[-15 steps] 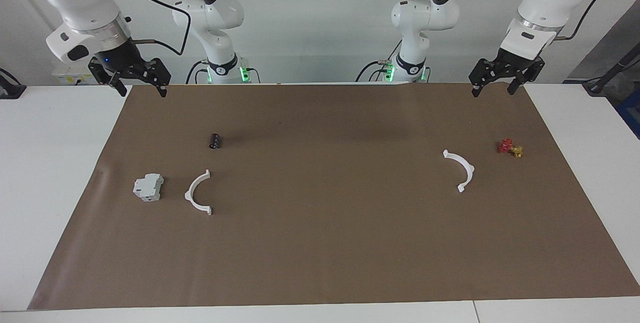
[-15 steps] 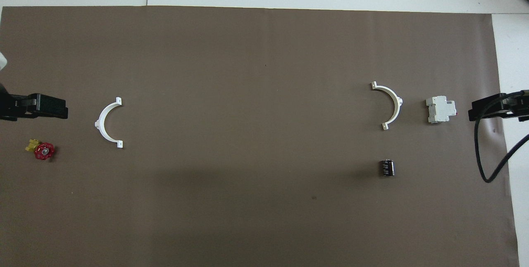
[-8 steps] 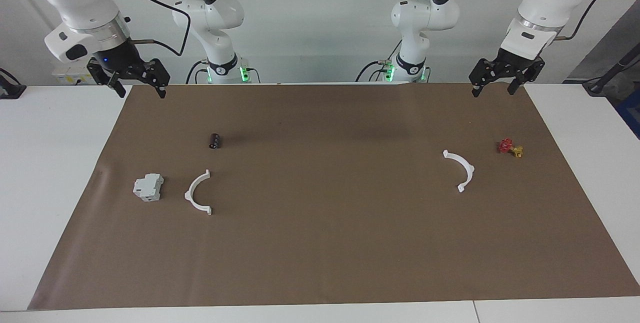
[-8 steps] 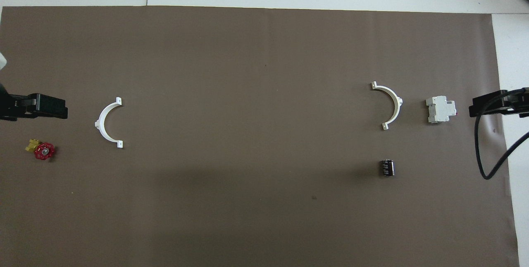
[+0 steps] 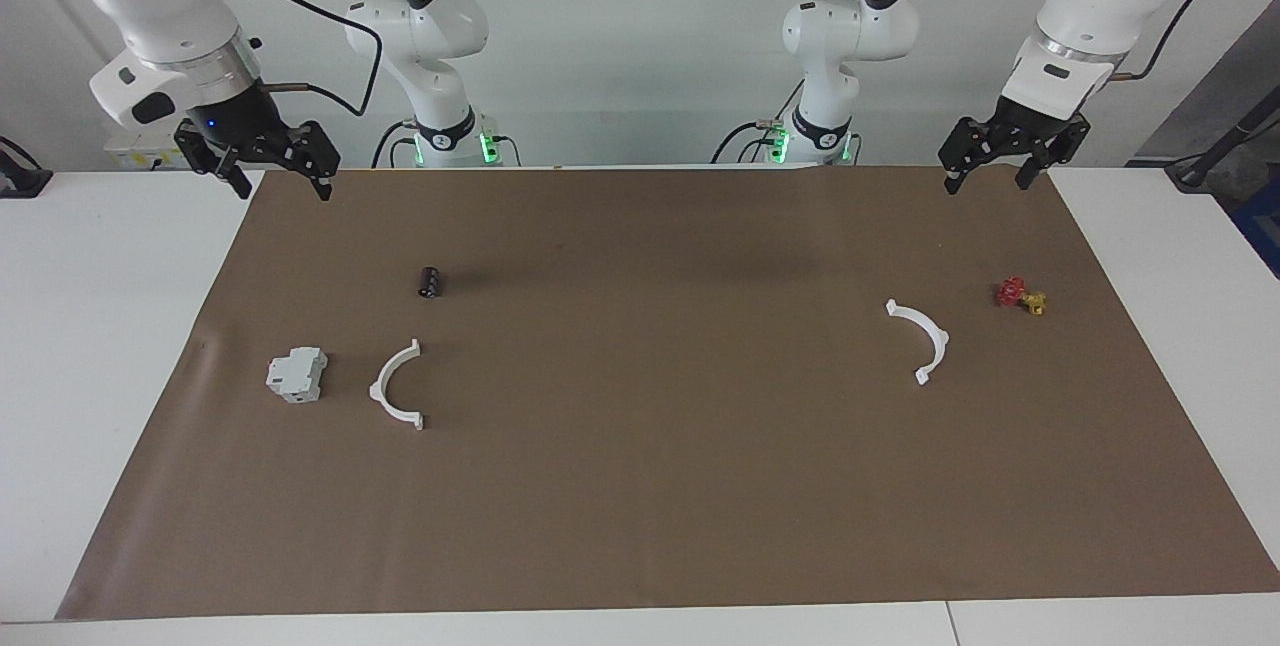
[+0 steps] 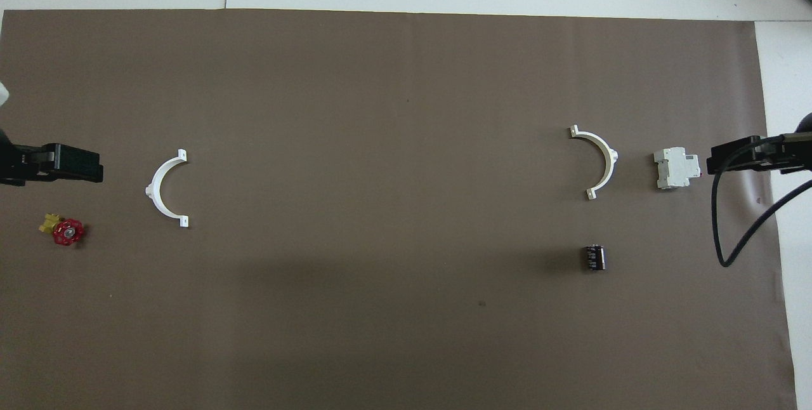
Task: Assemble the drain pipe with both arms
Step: 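Reach the right gripper to the white clamp half and grasp it, then carry the white clamp half with the right gripper toward the table center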
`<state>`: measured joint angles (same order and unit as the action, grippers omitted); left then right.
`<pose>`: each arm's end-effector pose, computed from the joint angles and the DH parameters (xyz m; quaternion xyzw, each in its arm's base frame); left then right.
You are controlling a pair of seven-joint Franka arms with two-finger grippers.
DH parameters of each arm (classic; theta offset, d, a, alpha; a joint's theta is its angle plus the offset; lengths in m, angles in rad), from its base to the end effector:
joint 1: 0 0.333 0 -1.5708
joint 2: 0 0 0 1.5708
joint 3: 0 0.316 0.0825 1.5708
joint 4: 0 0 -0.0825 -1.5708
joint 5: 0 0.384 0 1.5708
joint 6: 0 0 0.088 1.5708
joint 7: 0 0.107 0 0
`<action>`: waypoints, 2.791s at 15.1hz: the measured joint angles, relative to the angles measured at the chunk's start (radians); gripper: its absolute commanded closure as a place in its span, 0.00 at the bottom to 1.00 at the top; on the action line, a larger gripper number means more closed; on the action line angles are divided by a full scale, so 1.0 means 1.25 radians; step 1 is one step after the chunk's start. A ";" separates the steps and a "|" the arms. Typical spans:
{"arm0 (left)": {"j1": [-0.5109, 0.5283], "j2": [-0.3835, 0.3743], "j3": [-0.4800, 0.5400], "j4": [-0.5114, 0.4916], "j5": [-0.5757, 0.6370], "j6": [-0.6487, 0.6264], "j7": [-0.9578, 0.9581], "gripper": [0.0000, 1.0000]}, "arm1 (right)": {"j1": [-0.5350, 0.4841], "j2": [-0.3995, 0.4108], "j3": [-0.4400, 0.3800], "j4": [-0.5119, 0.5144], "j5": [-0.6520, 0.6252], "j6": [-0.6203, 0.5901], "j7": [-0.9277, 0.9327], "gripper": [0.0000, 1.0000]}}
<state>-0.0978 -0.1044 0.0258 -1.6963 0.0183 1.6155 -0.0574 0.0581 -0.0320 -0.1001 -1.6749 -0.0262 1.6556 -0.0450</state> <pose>0.5241 -0.0352 0.6254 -0.9999 0.0077 -0.0123 0.0070 0.5501 -0.0265 0.6002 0.9999 0.0025 0.0058 0.0117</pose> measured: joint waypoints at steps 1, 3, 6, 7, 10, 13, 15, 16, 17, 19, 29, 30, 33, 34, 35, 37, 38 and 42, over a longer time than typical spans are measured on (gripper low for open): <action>0.000 0.000 0.000 0.000 0.000 0.000 0.000 0.00 | -0.001 0.003 -0.001 -0.026 0.008 0.049 -0.028 0.00; 0.000 0.000 0.000 0.000 0.000 0.000 0.000 0.00 | -0.005 0.024 -0.001 -0.097 0.020 0.176 -0.081 0.00; 0.000 0.000 0.000 0.000 0.000 0.000 0.000 0.00 | -0.011 0.105 -0.001 -0.173 0.066 0.329 -0.161 0.00; 0.000 0.000 0.000 0.000 0.000 0.000 0.000 0.00 | -0.013 0.137 -0.002 -0.187 0.090 0.375 -0.191 0.00; 0.000 0.000 0.000 0.000 0.000 0.000 0.000 0.00 | -0.021 0.214 -0.002 -0.225 0.124 0.491 -0.266 0.00; 0.000 0.000 0.000 0.000 0.000 0.000 0.000 0.00 | -0.020 0.249 0.000 -0.265 0.127 0.574 -0.276 0.01; 0.000 0.000 0.000 0.000 0.000 0.000 0.000 0.00 | -0.019 0.259 0.001 -0.286 0.128 0.606 -0.276 0.06; 0.000 0.000 0.000 0.000 0.000 0.000 0.000 0.00 | -0.019 0.267 0.002 -0.291 0.133 0.616 -0.276 0.09; 0.000 0.000 0.000 0.000 0.000 0.000 0.000 0.00 | -0.019 0.277 0.002 -0.295 0.140 0.636 -0.277 0.14; 0.000 0.000 0.001 0.000 0.000 0.000 0.000 0.00 | -0.016 0.297 0.004 -0.296 0.146 0.665 -0.277 0.42; 0.000 0.000 0.001 0.000 0.000 0.000 0.000 0.00 | -0.009 0.300 0.003 -0.266 0.225 0.675 -0.296 1.00; 0.000 0.000 0.001 0.000 0.000 0.000 0.000 0.00 | -0.008 0.300 0.005 -0.255 0.225 0.671 -0.291 1.00; 0.000 0.000 0.001 0.000 0.000 0.000 0.000 0.00 | 0.006 0.298 0.006 -0.210 0.225 0.601 -0.246 1.00; 0.000 0.000 0.001 0.000 0.000 0.000 0.000 0.00 | 0.024 0.297 0.006 -0.198 0.222 0.575 -0.213 1.00; 0.000 0.000 0.001 0.000 0.000 0.000 0.000 0.00 | 0.048 0.296 0.006 -0.191 0.211 0.559 -0.167 1.00; 0.000 0.000 0.001 0.000 0.000 0.000 0.000 0.00 | 0.109 0.296 0.008 -0.187 0.159 0.554 -0.034 1.00; 0.000 0.000 0.001 0.000 0.000 0.000 0.000 0.00 | 0.140 0.296 0.010 -0.187 0.143 0.553 0.020 1.00; 0.000 0.000 0.001 0.000 0.000 0.000 0.000 0.00 | 0.284 0.304 0.013 -0.184 0.120 0.553 0.217 1.00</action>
<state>-0.0975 -0.1044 0.0268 -1.6963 0.0183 1.6154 -0.0577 0.4129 0.3486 -0.0841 -1.9047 0.1241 2.3467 0.2261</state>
